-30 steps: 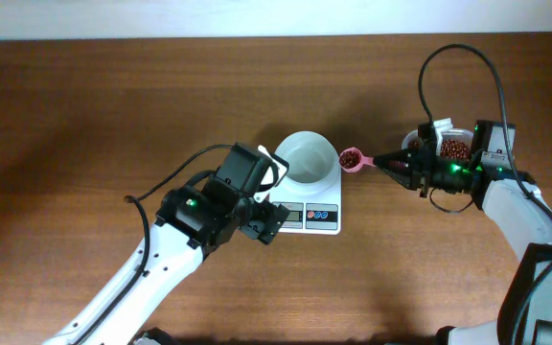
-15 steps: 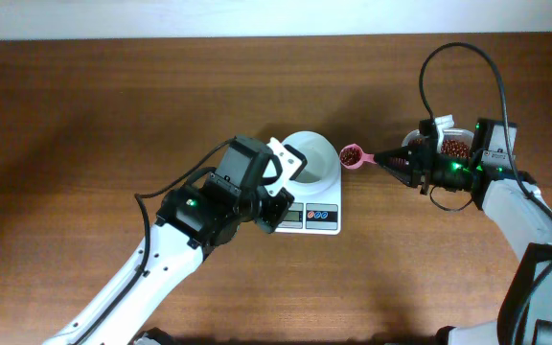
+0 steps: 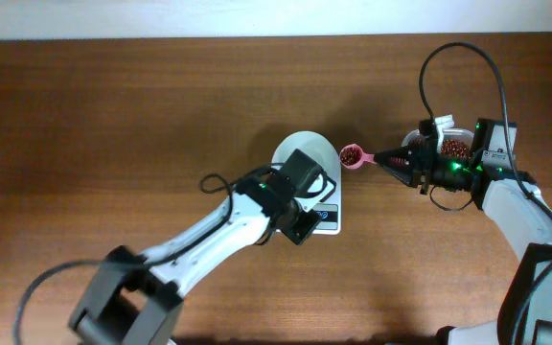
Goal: Scoop and weigh 50g on scale
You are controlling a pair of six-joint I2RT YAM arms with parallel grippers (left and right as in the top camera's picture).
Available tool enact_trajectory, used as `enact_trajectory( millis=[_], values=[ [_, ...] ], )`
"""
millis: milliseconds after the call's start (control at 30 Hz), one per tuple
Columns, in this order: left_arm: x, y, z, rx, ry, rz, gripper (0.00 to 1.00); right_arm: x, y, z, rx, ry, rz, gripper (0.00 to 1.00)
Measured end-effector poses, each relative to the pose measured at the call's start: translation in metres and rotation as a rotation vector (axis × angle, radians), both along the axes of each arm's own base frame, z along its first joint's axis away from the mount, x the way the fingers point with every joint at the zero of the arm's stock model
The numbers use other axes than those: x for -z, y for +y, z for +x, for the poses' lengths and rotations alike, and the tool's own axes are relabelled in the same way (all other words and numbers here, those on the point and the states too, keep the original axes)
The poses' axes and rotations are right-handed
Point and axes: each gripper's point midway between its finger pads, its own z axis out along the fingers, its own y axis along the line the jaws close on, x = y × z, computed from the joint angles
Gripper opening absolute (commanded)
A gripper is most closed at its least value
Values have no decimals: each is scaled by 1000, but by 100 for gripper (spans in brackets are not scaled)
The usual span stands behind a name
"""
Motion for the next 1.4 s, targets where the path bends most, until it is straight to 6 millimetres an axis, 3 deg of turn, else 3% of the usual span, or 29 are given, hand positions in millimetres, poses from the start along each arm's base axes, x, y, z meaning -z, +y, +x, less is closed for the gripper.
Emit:
enact_trajectory(
  millis=[67, 233, 333, 433, 1100, 1400],
  values=[
    [12, -3, 7, -4, -8, 7, 0, 0, 0, 0, 0, -1, 0, 4],
    [7, -17, 25, -6, -83, -48, 0, 0, 0, 0, 0, -1, 0, 4],
    [18, -18, 27, -3, -76, -36, 0, 0, 0, 0, 0, -1, 0, 4],
    [33, -16, 24, 5, -49, -9, 0, 0, 0, 0, 0, 0, 0, 4],
    [35, -24, 27, 60, -82, -16, 0, 0, 0, 0, 0, 0, 0, 4],
    [35, -15, 19, 59, -35, 29, 0, 0, 0, 0, 0, -1, 0, 4]
  ],
)
